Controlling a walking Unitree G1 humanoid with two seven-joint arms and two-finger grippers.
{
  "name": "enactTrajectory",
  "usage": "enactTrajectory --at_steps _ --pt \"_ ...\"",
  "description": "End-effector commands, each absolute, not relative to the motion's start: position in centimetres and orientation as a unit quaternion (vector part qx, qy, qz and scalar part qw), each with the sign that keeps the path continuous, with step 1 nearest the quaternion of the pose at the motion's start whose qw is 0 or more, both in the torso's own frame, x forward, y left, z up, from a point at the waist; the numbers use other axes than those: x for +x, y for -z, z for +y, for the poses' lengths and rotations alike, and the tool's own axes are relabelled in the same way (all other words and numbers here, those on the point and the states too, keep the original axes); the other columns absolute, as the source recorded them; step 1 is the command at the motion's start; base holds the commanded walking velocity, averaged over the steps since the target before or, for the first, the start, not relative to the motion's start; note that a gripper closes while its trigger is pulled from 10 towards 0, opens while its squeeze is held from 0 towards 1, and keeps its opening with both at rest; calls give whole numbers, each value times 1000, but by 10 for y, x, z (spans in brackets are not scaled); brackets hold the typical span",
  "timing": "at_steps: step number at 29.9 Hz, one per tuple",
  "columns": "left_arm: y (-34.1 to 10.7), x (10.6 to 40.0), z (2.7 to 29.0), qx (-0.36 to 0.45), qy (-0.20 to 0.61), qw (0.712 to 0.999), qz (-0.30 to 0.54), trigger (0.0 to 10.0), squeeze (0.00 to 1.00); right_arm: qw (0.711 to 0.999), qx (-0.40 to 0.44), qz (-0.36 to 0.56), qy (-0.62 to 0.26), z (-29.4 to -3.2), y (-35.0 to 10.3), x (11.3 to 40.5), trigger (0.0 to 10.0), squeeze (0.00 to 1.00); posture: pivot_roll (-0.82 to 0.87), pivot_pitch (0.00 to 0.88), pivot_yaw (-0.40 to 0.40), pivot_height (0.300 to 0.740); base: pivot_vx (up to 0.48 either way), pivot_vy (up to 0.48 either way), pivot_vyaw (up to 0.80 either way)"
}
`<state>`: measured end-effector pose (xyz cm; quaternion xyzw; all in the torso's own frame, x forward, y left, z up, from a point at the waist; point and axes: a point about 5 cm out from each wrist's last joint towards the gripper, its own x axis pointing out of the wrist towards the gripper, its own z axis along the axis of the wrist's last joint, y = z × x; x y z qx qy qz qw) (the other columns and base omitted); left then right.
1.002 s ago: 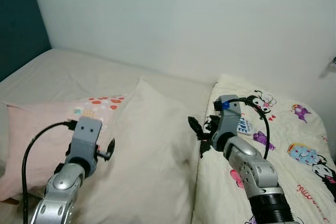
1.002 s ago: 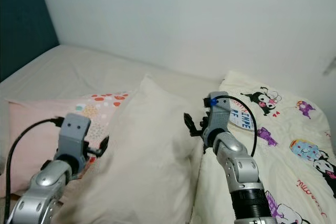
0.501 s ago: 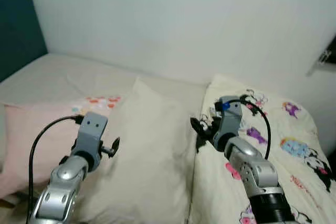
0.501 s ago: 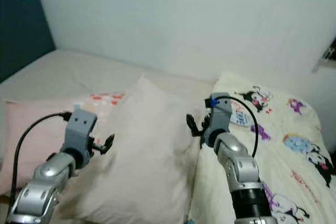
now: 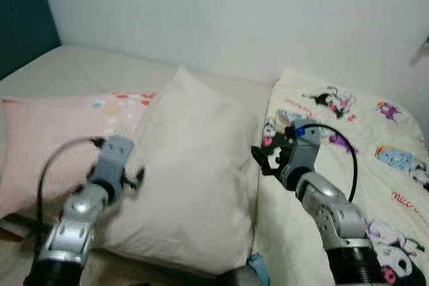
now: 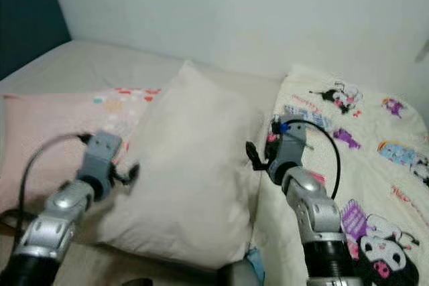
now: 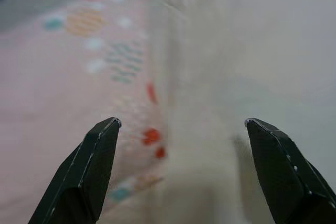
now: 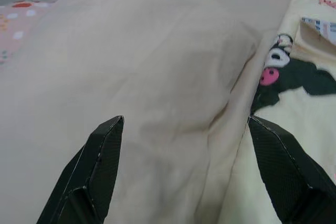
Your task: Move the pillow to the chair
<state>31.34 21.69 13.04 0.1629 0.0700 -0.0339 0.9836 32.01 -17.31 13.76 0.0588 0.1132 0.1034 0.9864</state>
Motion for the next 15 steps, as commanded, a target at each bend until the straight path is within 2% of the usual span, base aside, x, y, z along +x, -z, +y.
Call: enactTrajectory --at_steps 1,5,15 --pt "-142 320 221 154 25 987 43 10000 0 985 68 111 -110 -174 -140 316 10000 0 -136 0 -85 570 0 0 0" --pt "-158 328 219 127 48 991 -8 10000 0 984 72 110 -123 -171 -140 311 10000 0 -142 0 -85 555 0 0 0" --pt "-156 338 203 72 135 988 4 10000 0 983 70 113 -125 -174 -143 305 10000 0 -165 14 -78 525 0 0 0"
